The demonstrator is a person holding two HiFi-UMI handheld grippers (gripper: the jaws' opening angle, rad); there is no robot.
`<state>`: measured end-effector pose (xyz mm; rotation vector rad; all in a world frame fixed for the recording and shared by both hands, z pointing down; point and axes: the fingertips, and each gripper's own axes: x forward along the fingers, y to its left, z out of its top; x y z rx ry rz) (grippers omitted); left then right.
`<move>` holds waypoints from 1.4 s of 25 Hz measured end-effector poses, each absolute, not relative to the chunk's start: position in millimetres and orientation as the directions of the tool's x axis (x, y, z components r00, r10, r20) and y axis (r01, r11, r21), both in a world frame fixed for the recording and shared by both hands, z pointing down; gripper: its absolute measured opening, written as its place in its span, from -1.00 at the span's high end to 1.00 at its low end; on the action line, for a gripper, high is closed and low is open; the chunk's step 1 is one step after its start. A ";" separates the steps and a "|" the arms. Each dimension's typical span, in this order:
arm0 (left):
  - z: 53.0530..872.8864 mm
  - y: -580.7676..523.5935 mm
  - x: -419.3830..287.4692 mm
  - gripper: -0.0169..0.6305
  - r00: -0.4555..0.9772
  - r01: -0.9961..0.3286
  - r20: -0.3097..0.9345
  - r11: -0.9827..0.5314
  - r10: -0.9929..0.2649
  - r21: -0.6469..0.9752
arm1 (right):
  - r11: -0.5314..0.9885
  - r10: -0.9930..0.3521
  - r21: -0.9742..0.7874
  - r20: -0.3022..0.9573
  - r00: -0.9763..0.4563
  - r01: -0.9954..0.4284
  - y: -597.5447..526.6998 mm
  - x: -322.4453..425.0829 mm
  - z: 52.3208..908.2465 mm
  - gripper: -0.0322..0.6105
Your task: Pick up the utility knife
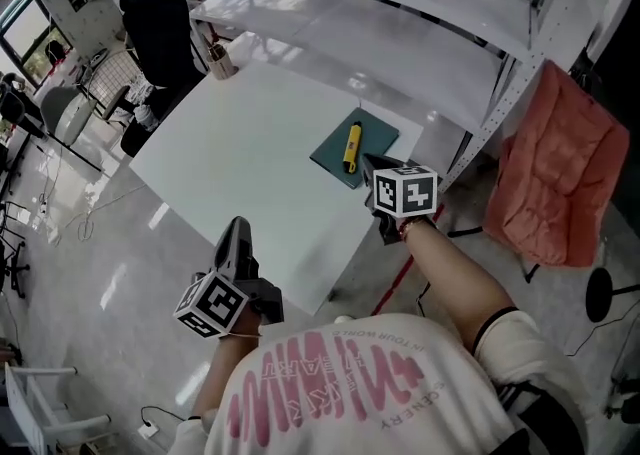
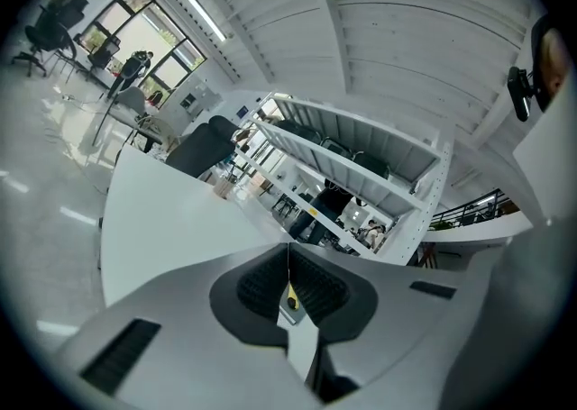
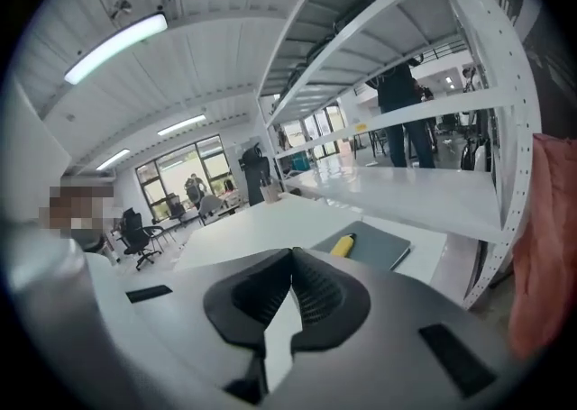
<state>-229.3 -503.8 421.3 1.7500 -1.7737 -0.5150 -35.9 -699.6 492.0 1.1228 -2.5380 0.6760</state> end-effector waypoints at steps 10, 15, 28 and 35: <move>448.2 -483.8 -266.0 0.87 -0.095 -0.746 0.200 0.203 -0.975 0.634 | 0.433 -0.548 -0.391 0.601 -0.582 -0.812 -785.9 -43.9 567.8 0.85; 458.1 -481.8 -273.9 0.87 -0.122 -0.730 0.248 0.256 -0.961 0.634 | 0.317 -0.562 -0.419 0.639 -0.524 -0.851 -826.5 -42.7 581.8 0.85; 472.6 -484.5 -284.7 0.87 -0.142 -0.714 0.302 0.308 -0.943 0.629 | 0.324 -0.496 -0.344 0.731 -0.468 -0.881 -855.1 -74.6 608.4 0.21; 473.5 -479.2 -295.1 0.87 -0.152 -0.711 0.306 0.319 -0.940 0.627 | 0.357 -0.535 -0.169 0.769 -0.349 -0.919 -852.5 -77.4 612.4 0.30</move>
